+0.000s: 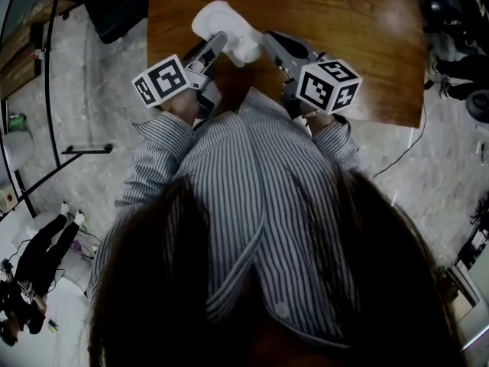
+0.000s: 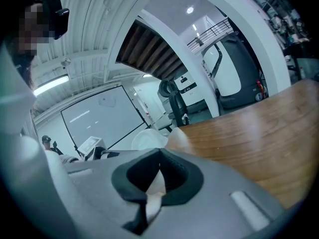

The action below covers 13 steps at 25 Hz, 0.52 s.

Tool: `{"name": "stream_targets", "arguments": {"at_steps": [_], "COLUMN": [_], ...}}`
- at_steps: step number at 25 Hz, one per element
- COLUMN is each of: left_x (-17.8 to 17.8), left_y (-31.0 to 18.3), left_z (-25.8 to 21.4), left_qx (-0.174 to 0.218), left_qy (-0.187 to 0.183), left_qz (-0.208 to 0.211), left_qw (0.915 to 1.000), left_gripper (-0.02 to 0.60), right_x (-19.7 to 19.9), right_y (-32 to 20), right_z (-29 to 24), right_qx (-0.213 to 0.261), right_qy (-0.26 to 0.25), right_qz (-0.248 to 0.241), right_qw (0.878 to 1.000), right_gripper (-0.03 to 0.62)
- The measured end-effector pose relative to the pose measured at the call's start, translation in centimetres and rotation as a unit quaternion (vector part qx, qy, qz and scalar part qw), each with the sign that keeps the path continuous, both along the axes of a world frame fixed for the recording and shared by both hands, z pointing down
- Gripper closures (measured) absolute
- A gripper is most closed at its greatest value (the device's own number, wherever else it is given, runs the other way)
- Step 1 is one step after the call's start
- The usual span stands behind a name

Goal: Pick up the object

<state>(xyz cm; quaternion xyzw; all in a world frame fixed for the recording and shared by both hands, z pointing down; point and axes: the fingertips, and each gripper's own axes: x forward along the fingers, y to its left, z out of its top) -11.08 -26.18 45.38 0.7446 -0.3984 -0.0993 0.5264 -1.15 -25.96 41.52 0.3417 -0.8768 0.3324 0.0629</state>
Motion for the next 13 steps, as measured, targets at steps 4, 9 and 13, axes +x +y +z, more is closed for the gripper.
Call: {"name": "stream_targets", "arguments": {"at_steps": [4, 9, 13], "left_x": [0.25, 0.19, 0.06], "left_y": [0.27, 0.21, 0.04], "left_z": [-0.39, -0.2, 0.01], "left_qx": [-0.001, -0.002, -0.003], "left_qy": [-0.003, -0.004, -0.007], "left_qz": [0.005, 0.005, 0.013], "left_qw": [1.0, 1.0, 0.9999], "left_gripper": [0.449, 0.449, 0.449], "right_x": [0.19, 0.18, -0.24], "right_y": [0.31, 0.34, 0.15], "right_z": [-0.63, -0.27, -0.08], "right_qx": [-0.001, 0.001, 0.001], "right_qy": [-0.006, -0.001, 0.0], "right_qz": [0.008, 0.005, 0.004], "right_qw": [1.0, 1.0, 1.0], "right_gripper": [0.592, 0.592, 0.592]}}
